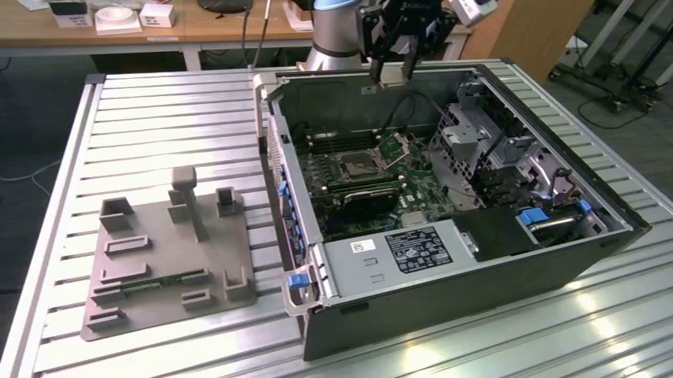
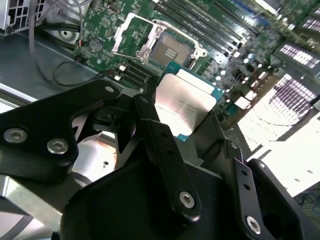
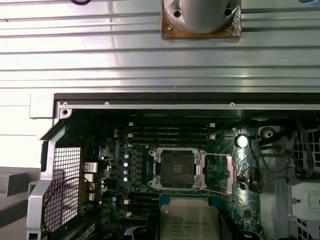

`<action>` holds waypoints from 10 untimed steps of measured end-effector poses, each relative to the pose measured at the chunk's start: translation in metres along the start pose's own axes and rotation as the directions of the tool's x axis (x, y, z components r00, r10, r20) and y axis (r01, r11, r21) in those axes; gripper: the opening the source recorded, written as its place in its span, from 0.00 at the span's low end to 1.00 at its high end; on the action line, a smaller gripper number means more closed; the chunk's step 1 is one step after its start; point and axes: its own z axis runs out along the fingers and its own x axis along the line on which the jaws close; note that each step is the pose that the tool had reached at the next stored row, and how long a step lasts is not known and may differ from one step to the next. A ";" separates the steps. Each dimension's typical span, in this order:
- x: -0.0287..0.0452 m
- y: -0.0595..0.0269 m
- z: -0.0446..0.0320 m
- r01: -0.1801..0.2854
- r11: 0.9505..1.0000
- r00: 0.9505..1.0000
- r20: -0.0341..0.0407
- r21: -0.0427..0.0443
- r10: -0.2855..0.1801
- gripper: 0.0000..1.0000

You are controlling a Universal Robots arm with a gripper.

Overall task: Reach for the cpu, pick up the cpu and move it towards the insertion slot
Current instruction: 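Pick up the cpu and move it towards the insertion slot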

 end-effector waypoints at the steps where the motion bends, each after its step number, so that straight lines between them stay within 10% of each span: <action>1: -0.0008 0.0026 0.0007 0.000 1.000 1.000 0.000 0.001 0.000 0.54; 10: -0.0091 0.0134 0.0052 -0.001 1.000 1.000 -0.023 0.005 0.002 0.54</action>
